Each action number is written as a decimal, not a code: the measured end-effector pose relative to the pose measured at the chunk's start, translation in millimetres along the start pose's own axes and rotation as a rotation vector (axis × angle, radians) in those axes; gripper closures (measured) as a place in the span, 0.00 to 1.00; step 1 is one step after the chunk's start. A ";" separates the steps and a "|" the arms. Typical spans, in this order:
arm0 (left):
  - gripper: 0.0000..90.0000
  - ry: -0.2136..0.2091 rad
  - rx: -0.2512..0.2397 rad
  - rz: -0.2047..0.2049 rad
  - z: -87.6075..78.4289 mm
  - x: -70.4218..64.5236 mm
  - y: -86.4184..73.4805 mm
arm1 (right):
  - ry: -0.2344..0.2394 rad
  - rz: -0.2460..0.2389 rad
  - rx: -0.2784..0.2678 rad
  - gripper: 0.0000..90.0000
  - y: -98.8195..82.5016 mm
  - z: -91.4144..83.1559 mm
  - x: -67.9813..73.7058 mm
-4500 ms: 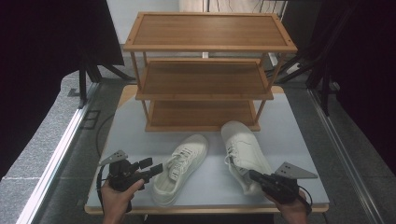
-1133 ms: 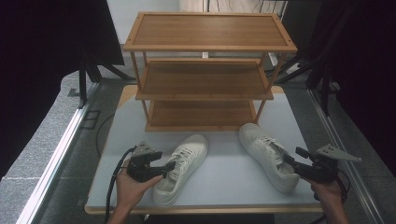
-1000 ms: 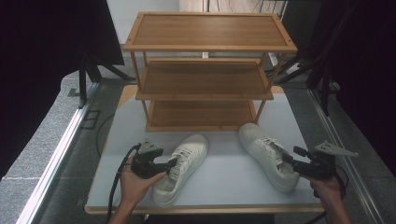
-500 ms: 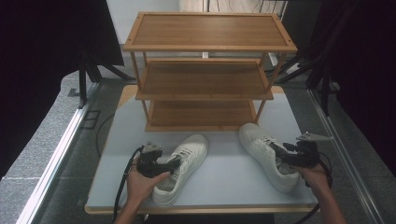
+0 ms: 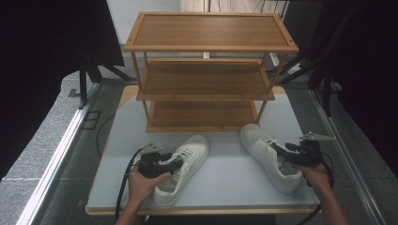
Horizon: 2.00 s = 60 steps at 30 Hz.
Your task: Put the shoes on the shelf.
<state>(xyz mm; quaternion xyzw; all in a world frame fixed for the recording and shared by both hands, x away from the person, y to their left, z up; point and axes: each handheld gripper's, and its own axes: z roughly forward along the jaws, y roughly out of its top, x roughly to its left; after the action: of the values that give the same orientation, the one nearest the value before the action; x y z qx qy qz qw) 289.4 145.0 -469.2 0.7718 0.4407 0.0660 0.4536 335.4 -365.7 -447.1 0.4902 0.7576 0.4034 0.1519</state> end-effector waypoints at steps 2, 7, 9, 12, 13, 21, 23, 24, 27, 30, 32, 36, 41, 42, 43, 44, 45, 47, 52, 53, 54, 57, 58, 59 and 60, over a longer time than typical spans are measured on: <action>0.50 0.003 0.004 0.007 -0.2 -0.4 0.5 | 0.010 -0.012 0.001 0.56 0.3 1.2 -0.3; 0.68 0.055 0.005 0.029 -2.4 -3.4 2.7 | -0.004 -0.029 0.022 0.74 1.0 2.9 0.1; 0.76 0.073 0.006 0.039 -2.8 -4.7 3.2 | -0.021 -0.041 0.029 0.79 1.6 3.3 0.7; 0.83 0.122 0.017 0.066 -2.5 -7.4 4.2 | -0.053 -0.080 0.050 0.87 3.6 4.2 4.3; 0.84 0.126 0.016 0.068 -2.5 -7.6 4.2 | -0.068 -0.098 0.055 0.89 4.2 4.6 6.4; 0.93 0.129 -0.014 0.066 -7.4 -6.2 5.4 | -0.077 -0.075 0.013 0.93 1.9 1.8 8.5; 0.93 0.126 -0.021 0.055 -10.0 -5.1 6.4 | -0.074 -0.072 0.005 0.93 1.4 0.8 9.0; 0.93 0.126 -0.038 0.053 -16.2 -3.9 8.5 | -0.063 -0.055 -0.028 0.92 -1.1 -2.7 10.7; 0.93 0.118 -0.092 0.024 -27.9 -1.6 10.8 | -0.036 -0.016 -0.077 0.92 -6.1 -7.8 13.1; 0.93 0.078 -0.159 -0.021 -41.3 0.4 11.9 | -0.005 0.018 -0.134 0.92 -10.4 -14.1 16.7; 0.93 0.070 -0.193 -0.025 -50.3 -2.6 13.2 | 0.015 0.044 -0.173 0.92 -12.7 -19.6 18.6; 0.92 0.071 -0.232 -0.026 -59.1 -6.9 14.8 | 0.048 0.128 -0.257 0.92 -18.7 -29.7 19.9; 0.92 0.004 -0.317 -0.084 -73.4 -7.3 16.0 | 0.099 0.170 -0.300 0.92 -24.4 -33.8 19.1; 0.92 -0.004 -0.328 -0.090 -75.7 -7.5 16.0 | 0.105 0.176 -0.303 0.92 -25.6 -33.4 19.3; 0.92 -0.010 -0.339 -0.094 -77.8 -7.5 16.1 | 0.113 0.185 -0.307 0.92 -26.9 -33.0 19.3; 0.92 -0.012 -0.348 -0.096 -80.0 -7.7 16.2 | 0.119 0.194 -0.313 0.92 -28.1 -32.6 19.3; 0.92 -0.013 -0.357 -0.096 -82.3 -8.0 16.5 | 0.125 0.203 -0.317 0.92 -29.1 -32.4 19.3; 0.92 -0.006 -0.380 -0.094 -86.8 -9.2 17.4 | 0.134 0.223 -0.332 0.92 -30.4 -32.4 19.7; 0.92 -0.011 -0.412 -0.100 -95.1 -9.8 19.4 | 0.166 0.251 -0.373 0.92 -30.5 -34.9 21.6; 0.93 -0.016 -0.421 -0.107 -97.5 -9.6 19.8 | 0.176 0.257 -0.381 0.92 -30.1 -35.9 22.3; 0.92 -0.019 -0.432 -0.109 -100.8 -9.5 20.2 | 0.181 0.257 -0.386 0.92 -29.8 -36.6 22.8; 0.93 0.016 -0.447 -0.082 -106.7 -13.8 22.2 | 0.198 0.261 -0.407 0.92 -29.2 -38.0 24.7; 0.92 0.016 -0.447 -0.082 -106.7 -13.8 22.2 | 0.198 0.261 -0.407 0.92 -29.2 -38.0 24.7; 0.92 0.030 -0.446 -0.064 -109.1 -16.5 24.2 | 0.213 0.278 -0.425 0.92 -28.7 -38.3 26.0; 0.92 0.029 -0.451 -0.063 -109.5 -17.2 24.8 | 0.218 0.278 -0.428 0.92 -28.6 -38.7 26.2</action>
<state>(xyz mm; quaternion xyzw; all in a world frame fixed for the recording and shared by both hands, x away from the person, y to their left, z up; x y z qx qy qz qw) 239.4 197.6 -381.8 0.6357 0.4451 0.1598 0.6102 281.1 -366.4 -440.1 0.5001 0.5924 0.6215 0.1127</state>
